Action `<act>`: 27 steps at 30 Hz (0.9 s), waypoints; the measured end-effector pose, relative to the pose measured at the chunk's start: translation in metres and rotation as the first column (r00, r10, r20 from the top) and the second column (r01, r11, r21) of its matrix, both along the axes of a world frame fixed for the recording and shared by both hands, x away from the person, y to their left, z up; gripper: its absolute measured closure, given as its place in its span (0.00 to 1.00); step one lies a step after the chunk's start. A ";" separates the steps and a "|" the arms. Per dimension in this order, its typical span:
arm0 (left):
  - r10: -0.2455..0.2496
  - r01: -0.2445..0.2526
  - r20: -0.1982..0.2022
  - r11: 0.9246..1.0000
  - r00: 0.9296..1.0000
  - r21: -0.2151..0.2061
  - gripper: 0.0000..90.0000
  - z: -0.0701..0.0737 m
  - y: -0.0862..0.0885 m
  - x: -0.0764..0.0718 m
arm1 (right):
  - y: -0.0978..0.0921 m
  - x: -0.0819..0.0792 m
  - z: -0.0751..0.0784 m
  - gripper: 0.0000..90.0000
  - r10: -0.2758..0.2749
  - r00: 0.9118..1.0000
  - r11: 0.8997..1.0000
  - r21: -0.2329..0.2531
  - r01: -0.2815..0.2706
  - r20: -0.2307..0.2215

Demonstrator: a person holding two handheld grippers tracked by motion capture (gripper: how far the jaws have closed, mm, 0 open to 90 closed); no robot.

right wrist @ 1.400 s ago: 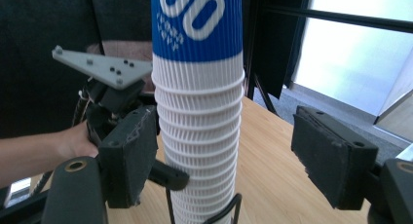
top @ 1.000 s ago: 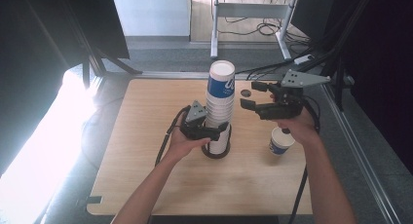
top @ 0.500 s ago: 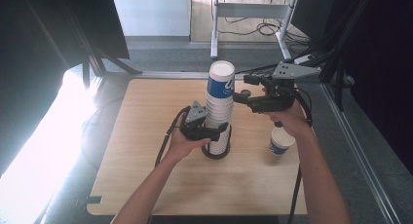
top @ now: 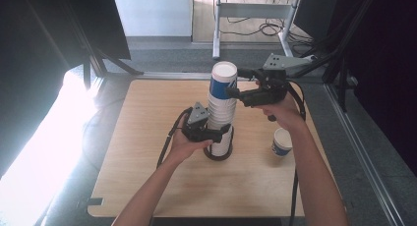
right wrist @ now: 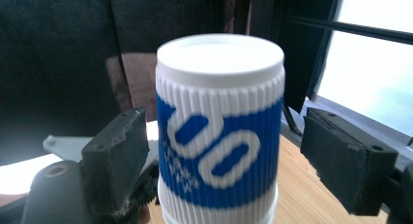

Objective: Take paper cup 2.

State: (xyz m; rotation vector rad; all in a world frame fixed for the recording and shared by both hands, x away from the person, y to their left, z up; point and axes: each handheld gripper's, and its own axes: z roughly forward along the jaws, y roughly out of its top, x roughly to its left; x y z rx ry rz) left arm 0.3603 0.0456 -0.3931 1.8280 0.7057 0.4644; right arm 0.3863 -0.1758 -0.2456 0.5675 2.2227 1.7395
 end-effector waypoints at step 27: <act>-0.003 0.003 -0.002 1.000 1.000 -0.002 0.15 0.000 -0.001 -0.001 | 0.025 0.011 0.005 0.29 0.009 1.000 1.000 0.006 -0.009 -0.002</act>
